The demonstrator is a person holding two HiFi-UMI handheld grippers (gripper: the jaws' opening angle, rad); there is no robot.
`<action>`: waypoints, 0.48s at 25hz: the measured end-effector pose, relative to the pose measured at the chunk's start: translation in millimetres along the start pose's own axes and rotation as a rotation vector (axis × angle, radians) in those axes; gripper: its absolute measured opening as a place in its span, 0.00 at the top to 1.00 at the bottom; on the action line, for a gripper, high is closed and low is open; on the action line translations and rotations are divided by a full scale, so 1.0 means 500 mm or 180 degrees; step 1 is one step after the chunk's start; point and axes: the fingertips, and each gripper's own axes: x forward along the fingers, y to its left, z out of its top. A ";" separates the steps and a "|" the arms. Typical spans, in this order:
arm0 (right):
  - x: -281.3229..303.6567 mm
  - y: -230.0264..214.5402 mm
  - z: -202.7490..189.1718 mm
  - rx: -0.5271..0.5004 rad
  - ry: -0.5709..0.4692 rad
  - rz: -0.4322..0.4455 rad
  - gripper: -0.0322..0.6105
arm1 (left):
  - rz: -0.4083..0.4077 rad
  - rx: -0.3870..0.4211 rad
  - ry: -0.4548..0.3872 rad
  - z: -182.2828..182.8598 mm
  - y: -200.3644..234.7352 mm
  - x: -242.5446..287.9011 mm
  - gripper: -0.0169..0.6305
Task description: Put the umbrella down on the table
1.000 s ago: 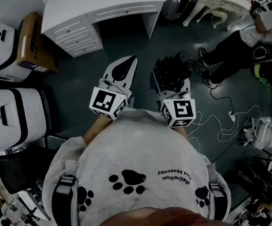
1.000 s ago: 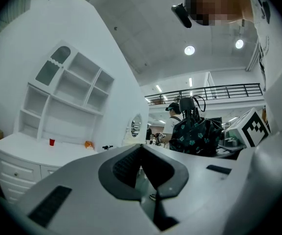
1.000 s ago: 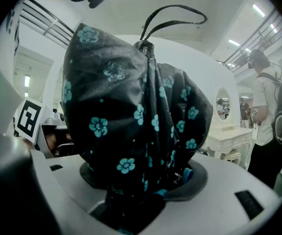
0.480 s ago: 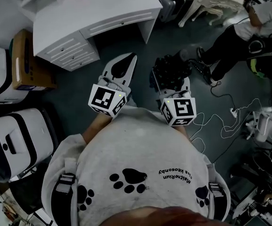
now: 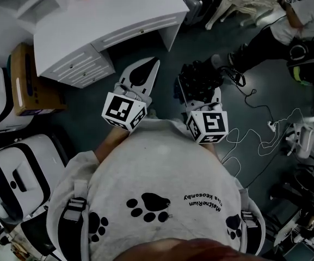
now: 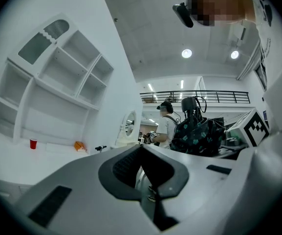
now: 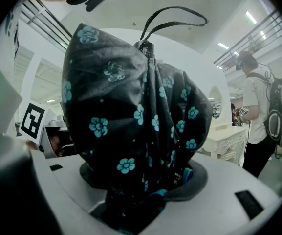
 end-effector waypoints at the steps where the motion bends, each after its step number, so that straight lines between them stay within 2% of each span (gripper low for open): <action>1: 0.007 -0.001 0.000 0.0005 0.0008 -0.0010 0.50 | -0.0008 -0.0008 0.0003 0.000 0.007 0.004 0.95; 12: 0.059 -0.011 0.002 0.0025 0.0074 -0.0007 0.50 | 0.0007 -0.0093 0.0020 -0.009 0.051 0.026 0.95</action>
